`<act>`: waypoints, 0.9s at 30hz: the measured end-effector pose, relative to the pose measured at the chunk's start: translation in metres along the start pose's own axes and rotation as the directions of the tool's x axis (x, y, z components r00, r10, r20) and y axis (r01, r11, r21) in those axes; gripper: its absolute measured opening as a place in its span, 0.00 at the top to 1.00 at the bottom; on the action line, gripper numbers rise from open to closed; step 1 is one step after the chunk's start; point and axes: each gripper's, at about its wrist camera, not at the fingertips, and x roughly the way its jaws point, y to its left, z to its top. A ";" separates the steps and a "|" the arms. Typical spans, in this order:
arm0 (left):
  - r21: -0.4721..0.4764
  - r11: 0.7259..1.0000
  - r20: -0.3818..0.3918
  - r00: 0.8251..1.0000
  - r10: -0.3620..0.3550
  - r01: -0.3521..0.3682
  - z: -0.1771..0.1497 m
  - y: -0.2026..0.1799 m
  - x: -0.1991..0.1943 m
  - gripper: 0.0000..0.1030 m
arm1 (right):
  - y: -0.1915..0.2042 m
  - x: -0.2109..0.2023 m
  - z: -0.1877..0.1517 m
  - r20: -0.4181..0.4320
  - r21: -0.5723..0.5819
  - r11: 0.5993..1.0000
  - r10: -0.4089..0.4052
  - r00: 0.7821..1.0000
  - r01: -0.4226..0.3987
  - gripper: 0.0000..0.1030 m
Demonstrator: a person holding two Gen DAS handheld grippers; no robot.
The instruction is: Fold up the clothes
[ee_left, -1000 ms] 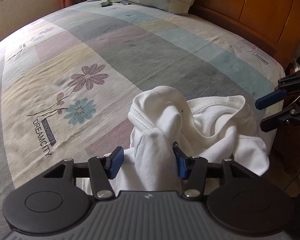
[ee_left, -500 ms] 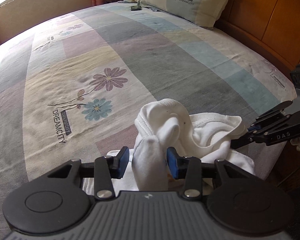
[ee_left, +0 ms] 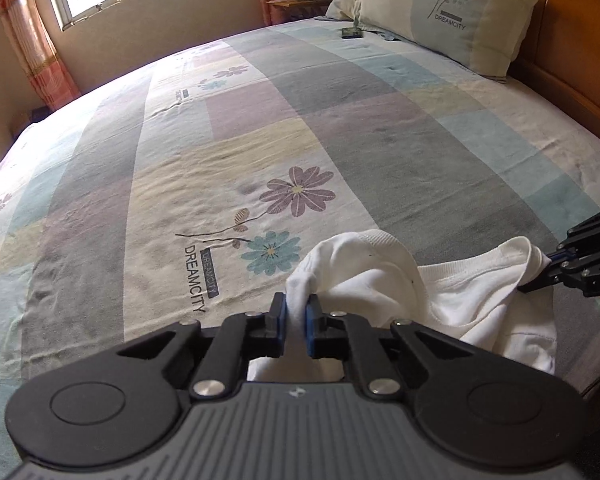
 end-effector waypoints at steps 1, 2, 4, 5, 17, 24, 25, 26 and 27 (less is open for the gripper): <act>-0.003 1.000 0.006 1.000 0.015 -0.015 0.005 0.001 0.001 0.93 | -0.003 -0.002 0.005 0.011 -0.015 1.000 -0.016 1.000 0.017 0.87; -0.006 1.000 0.013 0.999 0.030 -0.030 0.009 0.002 0.002 0.93 | -0.005 -0.004 0.013 0.026 -0.039 0.998 -0.042 0.999 0.043 0.87; -0.019 0.998 0.022 0.998 0.058 -0.058 0.017 0.005 0.006 0.93 | -0.011 -0.008 0.028 0.056 -0.084 0.992 -0.092 0.994 0.097 0.87; -0.030 0.997 0.025 0.997 0.074 -0.073 0.021 0.008 0.009 0.93 | -0.014 -0.008 0.035 0.065 -0.099 0.988 -0.112 0.992 0.119 0.87; -0.088 0.977 0.002 0.981 0.193 -0.193 0.050 0.048 0.058 0.98 | -0.049 0.045 0.122 0.096 -0.179 0.924 -0.326 0.940 0.339 0.87; -0.094 0.986 -0.037 0.990 0.133 -0.136 0.047 0.059 0.094 0.97 | -0.062 0.095 0.155 0.064 -0.157 0.892 -0.420 0.905 0.425 0.87; -0.098 0.989 -0.042 0.993 0.109 -0.112 0.045 0.059 0.096 0.95 | -0.063 0.101 0.156 0.040 -0.155 0.891 -0.427 0.903 0.428 0.87; -0.101 0.991 -0.046 0.995 0.084 -0.089 0.042 0.060 0.098 0.93 | -0.062 0.102 0.154 0.028 -0.146 0.891 -0.431 0.902 0.430 0.85; -0.104 0.992 -0.049 0.997 0.060 -0.065 0.039 0.060 0.100 0.92 | -0.061 0.102 0.152 0.016 -0.137 0.891 -0.435 0.900 0.433 0.83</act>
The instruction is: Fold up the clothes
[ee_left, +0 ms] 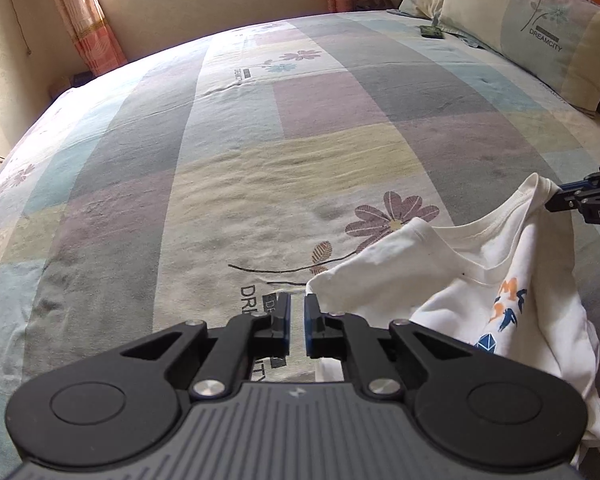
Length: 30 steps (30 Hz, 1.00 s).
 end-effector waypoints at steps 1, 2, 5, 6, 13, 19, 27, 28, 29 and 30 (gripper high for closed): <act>-0.001 1.000 -0.005 1.000 -0.023 0.023 -0.003 0.001 0.001 0.91 | 0.000 -0.005 -0.005 0.005 0.005 1.000 0.002 1.000 -0.002 0.83; 0.002 0.999 -0.006 0.999 -0.046 0.046 -0.006 0.002 -0.001 0.91 | 0.001 -0.012 -0.010 0.004 0.012 1.000 0.001 1.000 -0.001 0.77; 0.000 0.992 -0.001 0.992 -0.123 0.123 -0.013 0.008 -0.009 0.89 | -0.002 -0.037 -0.027 0.007 0.055 0.998 0.004 1.000 -0.004 0.63; -0.001 0.989 0.001 0.989 -0.150 0.150 -0.015 0.010 -0.012 0.84 | -0.001 -0.046 -0.034 0.006 0.068 0.998 0.006 1.000 -0.006 0.60; 0.013 0.970 0.013 0.970 -0.244 0.243 -0.038 0.015 -0.033 0.60 | 0.027 -0.105 -0.098 -0.020 0.173 0.984 0.048 0.999 -0.044 0.37; -0.059 0.955 0.000 0.956 -0.292 0.292 -0.065 0.017 -0.019 0.52 | 0.063 -0.126 -0.149 -0.025 0.309 0.951 0.020 0.999 -0.011 0.28; -0.077 0.961 0.029 0.964 -0.265 0.266 -0.090 0.033 -0.006 0.96 | 0.100 -0.118 -0.159 -0.072 0.335 0.942 0.029 0.997 -0.004 0.28; -0.082 0.962 0.029 0.966 -0.258 0.260 -0.091 0.039 -0.007 0.96 | 0.103 -0.120 -0.157 -0.065 0.329 0.944 0.028 0.997 -0.005 0.28; -0.091 0.965 0.031 0.969 -0.244 0.246 -0.092 0.047 -0.008 0.96 | 0.105 -0.121 -0.155 -0.061 0.325 0.946 0.029 0.998 -0.008 0.28; -0.098 0.969 0.033 0.974 -0.224 0.227 -0.094 0.055 -0.008 0.96 | 0.108 -0.122 -0.153 -0.056 0.321 0.947 0.030 0.998 -0.011 0.28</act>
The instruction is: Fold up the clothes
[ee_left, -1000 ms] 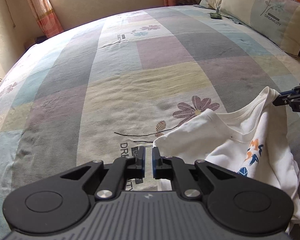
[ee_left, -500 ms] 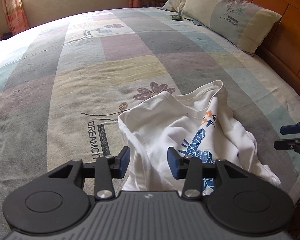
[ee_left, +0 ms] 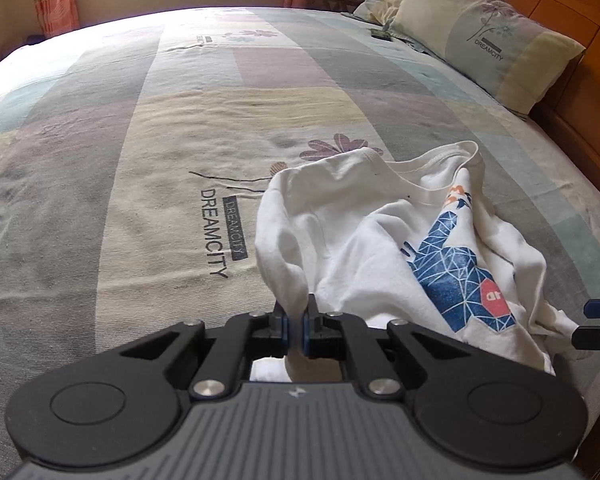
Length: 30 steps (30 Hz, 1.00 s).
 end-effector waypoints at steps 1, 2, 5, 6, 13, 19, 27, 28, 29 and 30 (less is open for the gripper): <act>-0.007 1.000 0.005 1.000 0.019 -0.019 -0.001 0.009 -0.002 0.96 | 0.003 -0.001 0.001 0.004 -0.005 1.000 0.003 1.000 -0.003 0.28; -0.017 0.999 0.007 0.999 0.033 -0.033 -0.002 0.019 -0.005 0.96 | 0.005 -0.001 0.002 0.002 -0.007 1.000 0.001 1.000 -0.001 0.27; -0.044 0.998 -0.014 0.999 0.049 -0.050 -0.004 0.045 -0.005 0.96 | 0.009 -0.001 0.005 -0.003 -0.011 1.000 -0.001 1.000 0.001 0.26; -0.047 0.997 -0.021 0.998 0.059 -0.059 -0.004 0.053 -0.005 0.96 | 0.011 -0.001 0.005 -0.005 -0.014 1.000 0.000 1.000 0.000 0.26; -0.046 0.984 -0.026 0.985 0.171 -0.172 0.017 0.108 -0.006 0.95 | 0.013 -0.008 0.006 0.001 -0.036 0.999 -0.036 0.999 0.036 0.26; -0.076 0.973 -0.064 0.974 0.216 -0.220 0.032 0.132 0.014 0.89 | 0.012 -0.010 0.005 -0.002 -0.028 0.999 -0.046 0.999 0.046 0.25; -0.073 0.985 -0.046 0.987 0.156 -0.160 0.000 0.107 0.000 0.74 | 0.023 0.006 0.005 -0.042 -0.064 0.997 -0.036 0.998 0.033 0.10; -0.084 0.985 -0.042 0.989 0.145 -0.148 -0.005 0.106 -0.004 0.70 | 0.024 0.011 0.005 -0.054 -0.068 0.997 -0.039 0.998 0.036 0.08; -0.090 0.987 -0.040 0.991 0.130 -0.133 -0.010 0.105 -0.008 0.69 | 0.024 0.017 0.004 -0.066 -0.066 0.997 -0.039 0.997 0.034 0.06; -0.090 0.989 -0.041 0.992 0.116 -0.119 -0.015 0.103 -0.011 0.69 | 0.024 0.023 0.002 -0.077 -0.063 0.997 -0.038 0.996 0.033 0.06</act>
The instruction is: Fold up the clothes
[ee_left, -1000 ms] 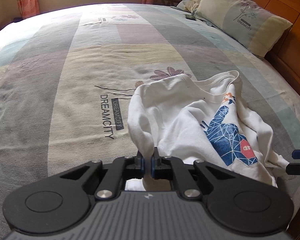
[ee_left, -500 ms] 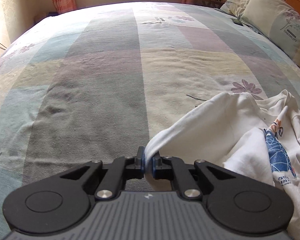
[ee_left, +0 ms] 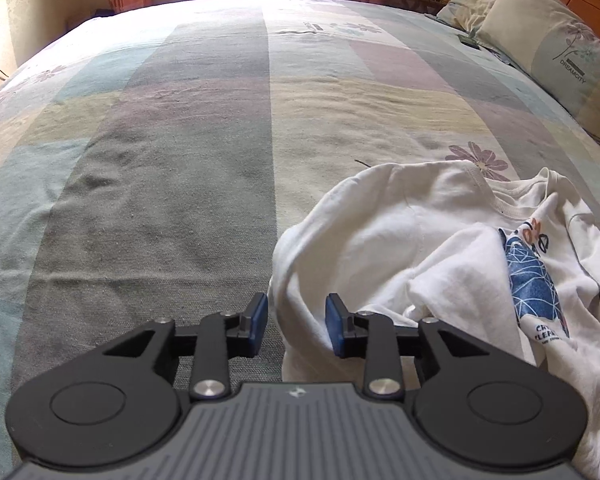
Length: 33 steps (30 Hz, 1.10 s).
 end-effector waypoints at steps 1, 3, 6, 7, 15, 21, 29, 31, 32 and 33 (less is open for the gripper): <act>0.001 1.000 -0.003 1.000 -0.012 0.012 -0.005 -0.001 -0.003 0.68 | -0.001 0.007 -0.001 -0.018 0.010 1.000 0.006 1.000 -0.005 0.05; 0.002 1.000 -0.009 1.000 -0.023 0.023 -0.012 -0.003 -0.008 0.68 | -0.004 0.021 -0.004 -0.031 0.022 0.999 0.030 0.999 -0.030 0.04; 0.006 1.000 -0.008 1.000 -0.024 0.024 -0.019 -0.005 -0.015 0.66 | -0.006 0.036 -0.012 -0.018 0.020 0.999 0.029 0.999 -0.029 0.00; 0.008 1.000 -0.004 1.000 -0.021 0.021 -0.020 -0.006 -0.017 0.65 | -0.007 0.039 -0.015 -0.005 0.017 1.000 0.026 1.000 -0.026 0.00; 0.123 0.991 0.071 0.996 -0.057 0.048 -0.016 -0.030 -0.051 0.59 | 0.002 0.041 -0.033 0.047 -0.167 0.986 -0.010 0.999 0.017 0.00; 0.238 0.968 0.010 0.996 -0.084 0.080 -0.019 -0.049 -0.066 0.46 | 0.011 0.005 -0.013 0.140 -0.217 0.971 -0.074 0.987 0.104 0.00; 0.243 0.962 -0.011 0.992 -0.123 0.122 -0.032 -0.073 -0.059 0.41 | 0.027 0.046 0.024 0.133 -0.205 0.955 -0.189 0.973 0.214 0.00; 0.255 0.960 -0.017 0.994 -0.112 0.113 -0.036 -0.080 -0.057 0.40 | 0.028 0.056 0.025 0.116 -0.215 0.932 -0.272 0.955 0.291 0.00; 0.259 0.960 -0.019 0.994 -0.109 0.110 -0.037 -0.082 -0.057 0.40 | 0.023 0.056 0.023 0.126 -0.224 0.918 -0.306 0.944 0.327 0.00; 0.256 0.960 -0.020 0.994 -0.112 0.113 -0.038 -0.083 -0.057 0.40 | 0.018 0.055 0.022 0.136 -0.232 0.902 -0.339 0.931 0.363 0.00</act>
